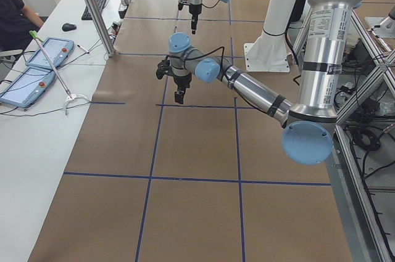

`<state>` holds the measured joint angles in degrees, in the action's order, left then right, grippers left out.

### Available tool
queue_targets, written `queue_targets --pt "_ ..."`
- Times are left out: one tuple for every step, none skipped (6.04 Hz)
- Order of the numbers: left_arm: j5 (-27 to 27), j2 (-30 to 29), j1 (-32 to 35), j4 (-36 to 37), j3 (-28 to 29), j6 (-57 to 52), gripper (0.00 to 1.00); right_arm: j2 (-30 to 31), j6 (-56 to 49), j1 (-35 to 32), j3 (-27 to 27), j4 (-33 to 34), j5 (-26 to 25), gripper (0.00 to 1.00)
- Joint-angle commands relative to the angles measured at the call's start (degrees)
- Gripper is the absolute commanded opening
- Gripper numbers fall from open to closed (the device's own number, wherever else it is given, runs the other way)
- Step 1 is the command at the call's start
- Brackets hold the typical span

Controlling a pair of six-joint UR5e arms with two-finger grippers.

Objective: Place and press bell with both arms
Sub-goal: 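Lower the right gripper onto the bell's top button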

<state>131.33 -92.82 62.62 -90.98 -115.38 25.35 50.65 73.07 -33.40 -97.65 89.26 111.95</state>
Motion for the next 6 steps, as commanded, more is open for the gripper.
queue_targets --pt "0.0 2.5 1.3 -0.4 -0.1 -1.1 1.00 -4.9 0.4 0.7 5.9 -0.1 -0.1 0.01" --pt "0.1 3.7 3.0 -0.3 -0.1 -4.5 1.00 -8.1 0.4 0.9 9.8 0.0 -0.1 0.00" --pt "0.2 4.2 4.9 0.0 -0.1 -4.5 1.00 -9.8 0.4 1.1 12.4 -0.1 -0.2 0.00" --pt "0.2 4.3 5.8 0.2 -0.1 -4.5 1.00 -11.4 0.4 1.2 14.8 0.0 -0.2 0.00" --pt "0.2 4.9 5.8 0.2 -0.6 -4.5 1.00 -11.6 0.3 1.4 15.6 -0.1 -0.7 0.00" --pt "0.1 5.0 5.8 0.2 -1.3 -4.4 1.00 -12.9 0.3 1.4 17.7 -0.1 -1.0 0.00"
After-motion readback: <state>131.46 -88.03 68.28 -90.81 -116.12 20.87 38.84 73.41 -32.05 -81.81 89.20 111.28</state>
